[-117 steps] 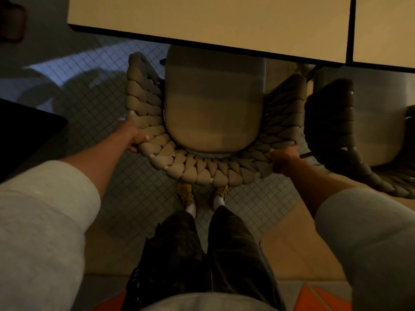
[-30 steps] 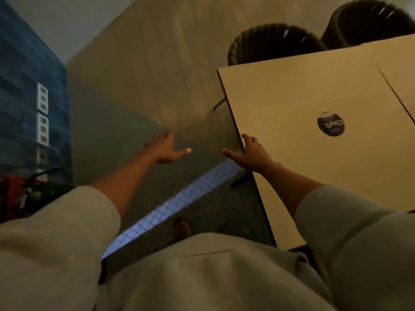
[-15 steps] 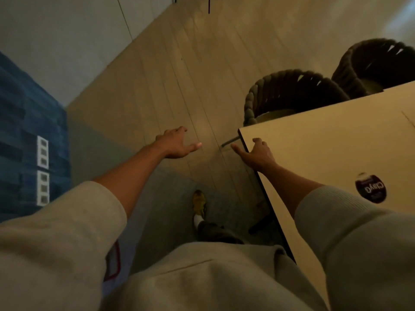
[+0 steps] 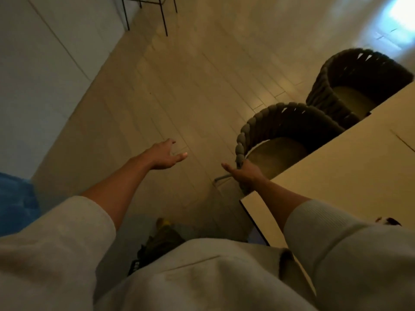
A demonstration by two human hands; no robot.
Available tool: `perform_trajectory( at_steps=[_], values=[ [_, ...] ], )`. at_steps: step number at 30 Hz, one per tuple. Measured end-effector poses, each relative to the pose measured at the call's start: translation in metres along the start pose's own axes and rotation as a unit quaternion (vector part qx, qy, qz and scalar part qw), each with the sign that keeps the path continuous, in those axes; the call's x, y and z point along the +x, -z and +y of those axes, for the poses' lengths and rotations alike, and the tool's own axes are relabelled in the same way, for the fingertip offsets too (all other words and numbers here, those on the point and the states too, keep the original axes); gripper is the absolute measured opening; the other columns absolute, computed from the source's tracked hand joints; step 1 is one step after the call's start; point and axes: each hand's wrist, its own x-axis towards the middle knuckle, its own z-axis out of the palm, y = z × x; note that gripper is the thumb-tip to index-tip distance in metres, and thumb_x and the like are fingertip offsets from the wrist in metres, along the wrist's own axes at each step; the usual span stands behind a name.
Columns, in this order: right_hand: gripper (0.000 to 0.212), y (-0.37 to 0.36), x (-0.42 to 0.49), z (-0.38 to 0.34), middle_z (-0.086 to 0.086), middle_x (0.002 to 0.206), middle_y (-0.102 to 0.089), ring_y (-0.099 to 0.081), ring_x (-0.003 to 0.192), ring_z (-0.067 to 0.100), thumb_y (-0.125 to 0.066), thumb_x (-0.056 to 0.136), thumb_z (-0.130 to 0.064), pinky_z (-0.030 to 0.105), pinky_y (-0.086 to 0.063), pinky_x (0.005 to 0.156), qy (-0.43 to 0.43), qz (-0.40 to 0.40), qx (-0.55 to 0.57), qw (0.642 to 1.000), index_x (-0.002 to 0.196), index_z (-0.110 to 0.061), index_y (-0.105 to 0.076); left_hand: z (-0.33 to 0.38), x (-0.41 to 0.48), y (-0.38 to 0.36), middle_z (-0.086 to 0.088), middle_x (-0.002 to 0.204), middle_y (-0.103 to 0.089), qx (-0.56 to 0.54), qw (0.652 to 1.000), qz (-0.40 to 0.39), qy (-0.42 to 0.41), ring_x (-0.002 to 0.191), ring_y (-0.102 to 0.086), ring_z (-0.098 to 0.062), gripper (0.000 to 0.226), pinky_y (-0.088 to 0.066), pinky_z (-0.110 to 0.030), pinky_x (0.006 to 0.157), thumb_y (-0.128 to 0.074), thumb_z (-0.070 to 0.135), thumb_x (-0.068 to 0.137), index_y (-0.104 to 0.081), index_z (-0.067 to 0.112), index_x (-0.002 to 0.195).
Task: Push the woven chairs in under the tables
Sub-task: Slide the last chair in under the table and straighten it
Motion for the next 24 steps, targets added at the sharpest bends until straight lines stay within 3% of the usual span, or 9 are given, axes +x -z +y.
perform_trajectory(
  at_steps=[4, 10, 12, 15, 20, 24],
  values=[
    [0.108, 0.018, 0.042, -0.032, 0.017, 0.157, -0.047, -0.05, 0.14, 0.037, -0.053, 0.087, -0.085, 0.044, -0.047, 0.111, -0.046, 0.028, 0.051, 0.997, 0.158, -0.004, -0.034, -0.002, 0.078, 0.053, -0.014, 0.162, -0.038, 0.019, 0.999, -0.013, -0.03, 0.14, -0.047, -0.034, 0.093, -0.042, -0.047, 0.112, -0.053, 0.075, 0.091, -0.026, 0.02, 0.16],
    [0.111, 0.042, 0.096, -0.072, 0.022, 0.163, -0.039, -0.045, 0.145, 0.04, -0.05, 0.088, -0.085, 0.046, -0.044, 0.112, -0.16, 0.075, 0.174, 0.969, 0.159, -0.002, -0.033, 0.022, 0.197, 0.145, -0.011, 0.161, -0.04, 0.08, 0.987, -0.053, -0.126, 0.141, -0.048, -0.033, 0.095, -0.043, -0.048, 0.111, -0.052, 0.079, 0.088, -0.027, 0.022, 0.16],
    [0.12, 0.05, 0.111, -0.081, 0.023, 0.16, -0.042, -0.047, 0.143, 0.041, -0.047, 0.08, -0.093, 0.048, -0.046, 0.111, -0.189, 0.093, 0.207, 0.955, 0.158, -0.002, -0.036, 0.039, 0.234, 0.173, -0.011, 0.161, -0.041, 0.104, 0.98, -0.067, -0.157, 0.141, -0.047, -0.033, 0.094, -0.042, -0.049, 0.112, -0.052, 0.078, 0.089, -0.026, 0.023, 0.16],
    [0.135, 0.055, 0.133, -0.09, 0.026, 0.157, -0.046, -0.05, 0.14, 0.042, -0.043, 0.067, -0.102, 0.048, -0.047, 0.109, -0.228, 0.119, 0.27, 0.928, 0.155, -0.001, -0.04, 0.073, 0.284, 0.204, -0.011, 0.162, -0.039, 0.131, 0.966, -0.078, -0.207, 0.144, -0.044, -0.033, 0.091, -0.041, -0.048, 0.114, -0.054, 0.074, 0.091, -0.026, 0.021, 0.161],
    [0.094, 0.059, 0.147, -0.089, 0.024, 0.16, -0.042, -0.044, 0.145, 0.041, -0.056, 0.098, -0.066, 0.037, -0.042, 0.101, -0.331, 0.144, 0.388, 0.848, 0.156, 0.005, -0.038, 0.151, 0.356, 0.213, -0.009, 0.162, -0.04, 0.183, 0.927, -0.147, -0.292, 0.142, -0.045, -0.03, 0.092, -0.042, -0.049, 0.114, -0.057, 0.073, 0.089, -0.028, 0.022, 0.16],
    [0.106, 0.062, 0.18, -0.066, 0.022, 0.163, -0.04, -0.042, 0.147, 0.042, -0.053, 0.089, -0.083, 0.044, -0.037, 0.117, -0.398, 0.146, 0.446, 0.789, 0.157, -0.002, -0.043, 0.226, 0.411, 0.208, -0.009, 0.163, -0.037, 0.219, 0.894, -0.183, -0.345, 0.143, -0.045, -0.03, 0.089, -0.042, -0.049, 0.114, -0.058, 0.07, 0.091, -0.026, 0.023, 0.16]
  ],
)
